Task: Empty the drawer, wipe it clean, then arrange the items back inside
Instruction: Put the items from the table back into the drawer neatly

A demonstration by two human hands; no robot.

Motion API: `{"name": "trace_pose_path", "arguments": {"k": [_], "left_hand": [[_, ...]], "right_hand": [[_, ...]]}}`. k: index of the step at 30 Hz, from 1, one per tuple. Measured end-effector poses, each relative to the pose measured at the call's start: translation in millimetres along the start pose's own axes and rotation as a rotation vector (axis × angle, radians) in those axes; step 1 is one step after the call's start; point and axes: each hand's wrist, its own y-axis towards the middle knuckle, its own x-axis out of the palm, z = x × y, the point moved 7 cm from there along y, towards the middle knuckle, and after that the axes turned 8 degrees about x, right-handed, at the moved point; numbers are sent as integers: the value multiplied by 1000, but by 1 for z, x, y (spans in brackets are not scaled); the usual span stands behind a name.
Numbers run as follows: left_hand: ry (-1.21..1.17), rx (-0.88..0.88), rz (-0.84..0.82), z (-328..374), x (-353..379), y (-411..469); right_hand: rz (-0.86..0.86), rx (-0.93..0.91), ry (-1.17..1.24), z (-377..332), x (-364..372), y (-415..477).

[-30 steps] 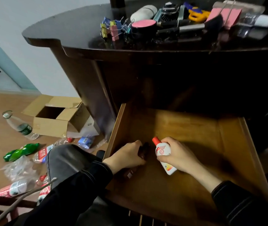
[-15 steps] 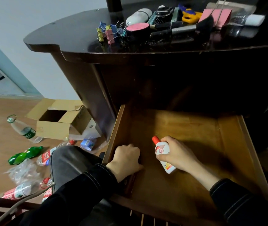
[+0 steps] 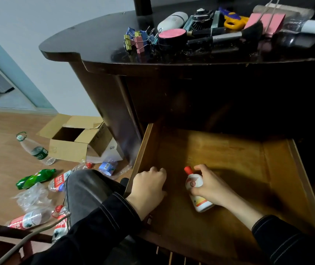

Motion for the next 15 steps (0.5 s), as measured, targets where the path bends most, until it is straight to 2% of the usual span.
{"name": "trace_pose_path", "arguments": {"k": [3,5,7,9,11,15], "left_hand": [[-66,154,327,-9,-32,-10],[-74,157,521,-21,-46,-15],[-75,146,628,-26,-51,-16],[-69,147,656,-27,-51,-14],[-129,73,608,-38,-44,-11],[-329,-23,497,-54,-25,-8]], "right_hand": [[-29,23,27,0,4,1],[-46,49,31,-1,11,3],[-87,74,59,-3,23,4],[-156,99,117,-6,37,4],[-199,111,137,-10,48,4],[-176,100,115,-15,50,1]]}}
